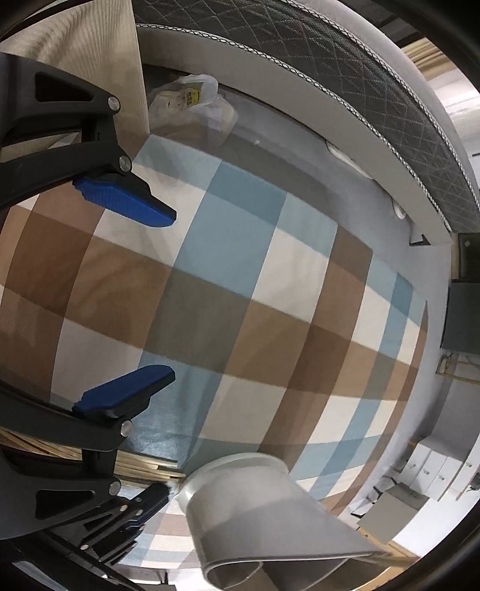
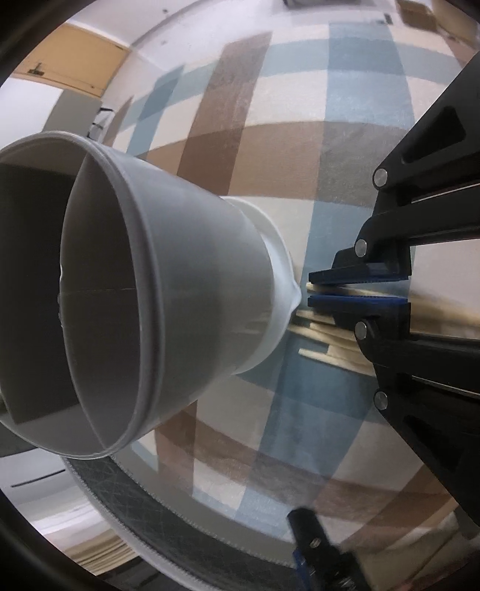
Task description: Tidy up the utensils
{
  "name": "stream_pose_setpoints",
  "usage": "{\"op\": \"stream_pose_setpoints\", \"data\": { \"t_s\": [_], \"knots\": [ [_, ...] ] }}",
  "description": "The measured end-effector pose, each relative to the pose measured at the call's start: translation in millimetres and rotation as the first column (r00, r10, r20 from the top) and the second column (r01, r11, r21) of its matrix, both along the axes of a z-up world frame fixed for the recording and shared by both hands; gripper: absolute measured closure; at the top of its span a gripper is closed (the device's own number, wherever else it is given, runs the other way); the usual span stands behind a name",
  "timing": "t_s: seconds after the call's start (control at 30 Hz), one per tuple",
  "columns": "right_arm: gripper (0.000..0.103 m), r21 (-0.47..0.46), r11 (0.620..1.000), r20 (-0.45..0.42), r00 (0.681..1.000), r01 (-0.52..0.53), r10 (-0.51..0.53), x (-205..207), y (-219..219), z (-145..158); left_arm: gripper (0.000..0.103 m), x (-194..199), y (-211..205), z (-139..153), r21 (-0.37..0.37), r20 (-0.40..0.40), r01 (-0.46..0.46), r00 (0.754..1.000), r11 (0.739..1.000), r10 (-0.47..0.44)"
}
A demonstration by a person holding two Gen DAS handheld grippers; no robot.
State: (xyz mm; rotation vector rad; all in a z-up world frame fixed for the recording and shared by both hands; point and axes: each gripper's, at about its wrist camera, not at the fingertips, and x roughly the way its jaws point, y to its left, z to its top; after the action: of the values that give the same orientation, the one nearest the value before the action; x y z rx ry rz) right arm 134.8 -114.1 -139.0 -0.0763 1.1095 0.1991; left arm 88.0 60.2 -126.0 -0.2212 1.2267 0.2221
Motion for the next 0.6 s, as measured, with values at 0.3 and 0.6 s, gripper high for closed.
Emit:
{"op": "stream_pose_setpoints", "data": {
  "t_s": [0.3,0.6],
  "knots": [
    [0.099,0.231,0.966,0.005,0.993,0.117,-0.122,-4.9,-52.0,26.2,0.03,-2.7,-29.7,-2.7,-0.05,0.002,0.106,0.994,0.993,-0.106],
    [0.099,0.488,0.851,0.005,0.974,0.196,-0.227,-15.4,-96.2,60.9,0.03,-12.4,-66.1,-4.9,-0.08,-0.004,0.257,0.966,0.963,-0.258]
  ]
}}
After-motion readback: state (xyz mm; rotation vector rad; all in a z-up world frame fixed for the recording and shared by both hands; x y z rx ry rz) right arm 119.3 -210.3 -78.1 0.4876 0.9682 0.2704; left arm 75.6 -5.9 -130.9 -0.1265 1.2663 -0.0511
